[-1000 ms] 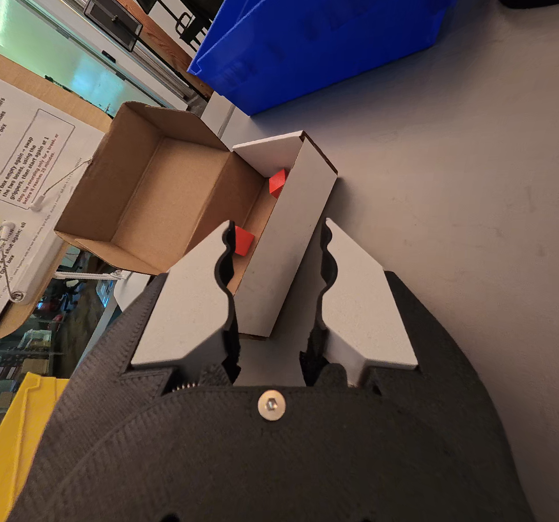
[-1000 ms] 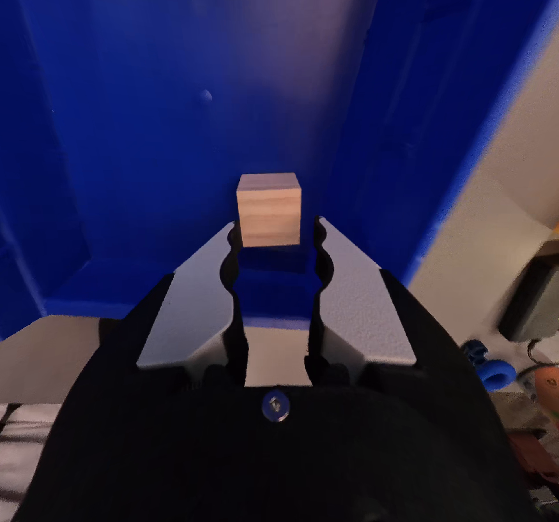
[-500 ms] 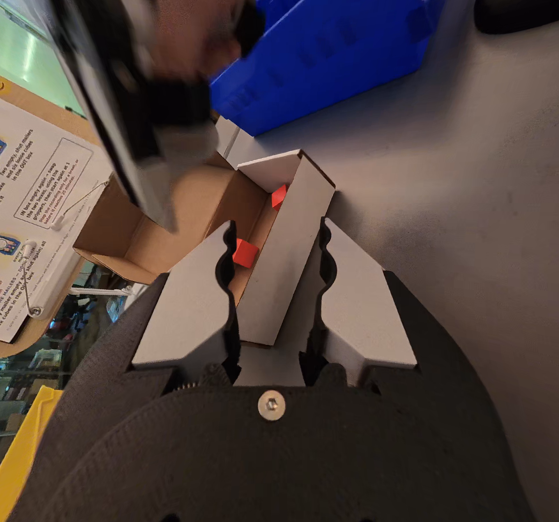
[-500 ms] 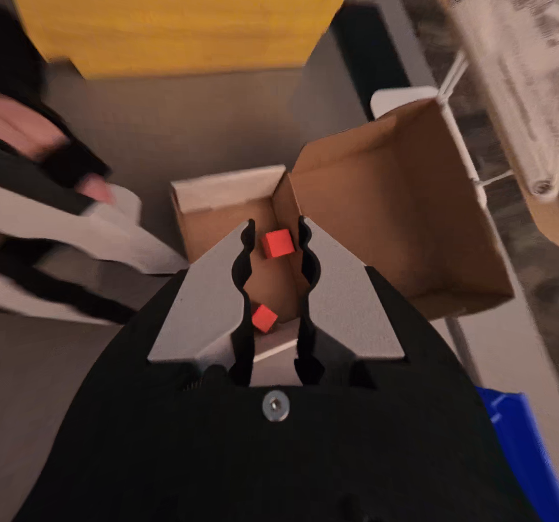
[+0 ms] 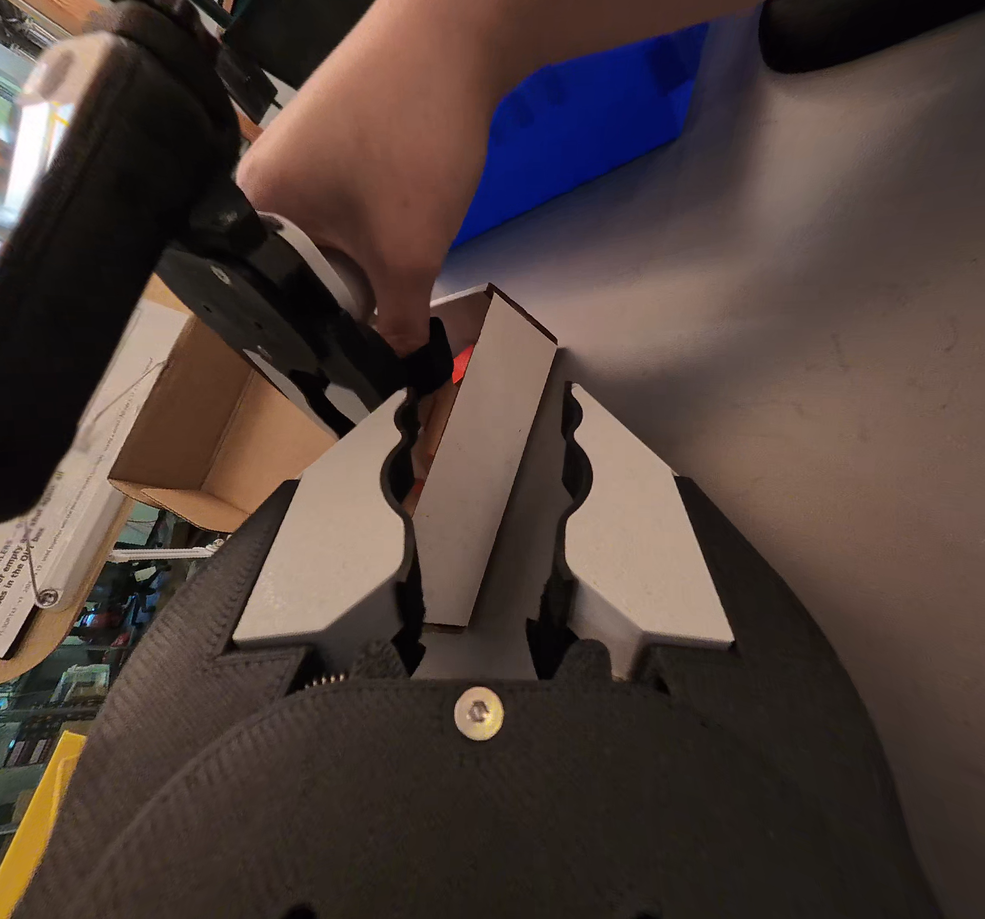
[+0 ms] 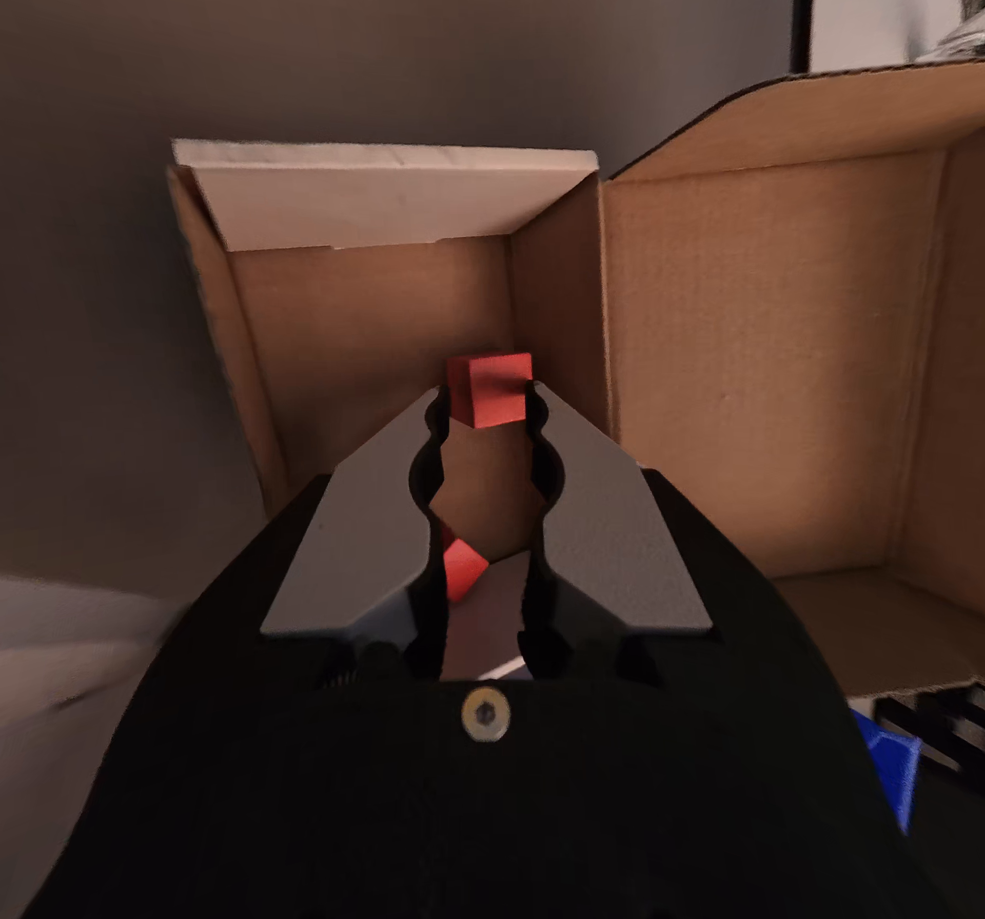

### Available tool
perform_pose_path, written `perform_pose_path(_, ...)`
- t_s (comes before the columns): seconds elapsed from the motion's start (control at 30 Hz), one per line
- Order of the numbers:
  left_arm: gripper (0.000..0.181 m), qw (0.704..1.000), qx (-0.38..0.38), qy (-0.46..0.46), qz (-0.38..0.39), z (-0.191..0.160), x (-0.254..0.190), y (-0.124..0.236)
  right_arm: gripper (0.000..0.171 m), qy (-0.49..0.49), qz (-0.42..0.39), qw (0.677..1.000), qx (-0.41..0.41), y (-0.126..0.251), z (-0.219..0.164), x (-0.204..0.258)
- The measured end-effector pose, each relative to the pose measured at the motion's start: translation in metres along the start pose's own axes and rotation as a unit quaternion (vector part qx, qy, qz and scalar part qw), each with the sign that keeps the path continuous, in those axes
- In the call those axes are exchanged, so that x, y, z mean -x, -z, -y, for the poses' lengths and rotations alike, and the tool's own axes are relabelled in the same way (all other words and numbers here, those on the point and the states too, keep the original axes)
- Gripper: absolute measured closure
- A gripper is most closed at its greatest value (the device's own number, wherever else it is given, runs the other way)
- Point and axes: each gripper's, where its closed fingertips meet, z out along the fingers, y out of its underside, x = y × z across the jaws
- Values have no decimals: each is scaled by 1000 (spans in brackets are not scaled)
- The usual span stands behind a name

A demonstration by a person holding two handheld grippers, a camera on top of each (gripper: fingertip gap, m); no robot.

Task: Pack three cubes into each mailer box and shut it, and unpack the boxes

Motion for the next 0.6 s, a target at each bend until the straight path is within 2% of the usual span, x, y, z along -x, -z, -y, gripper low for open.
perform_pose_path(0.1,128,1000,-4,-1,-3,1,-1,1,145,-10,20,1000,-17,7,4,4)
perform_pose_path(0.23,128,999,-26,-12,-17,9,-9,3,126,-26,28,999,-7,-1,0,3)
perform_pose_path(0.3,128,999,-38,-22,-20,14,-12,6,130,-29,36,999,0,-7,-3,5)
perform_pose_path(0.33,128,999,-44,-24,-21,17,-13,7,139,-29,40,999,2,-9,-4,7)
perform_pose_path(0.4,129,998,-55,-27,-23,21,-15,9,140,-31,47,998,-10,-5,0,8)
perform_pose_path(0.5,129,997,-71,-27,-28,26,-17,12,141,-43,21,998,-44,25,11,-6)
perform_pose_path(0.6,129,997,-68,-30,-23,26,-16,12,142,-69,-54,994,-66,90,7,-43)
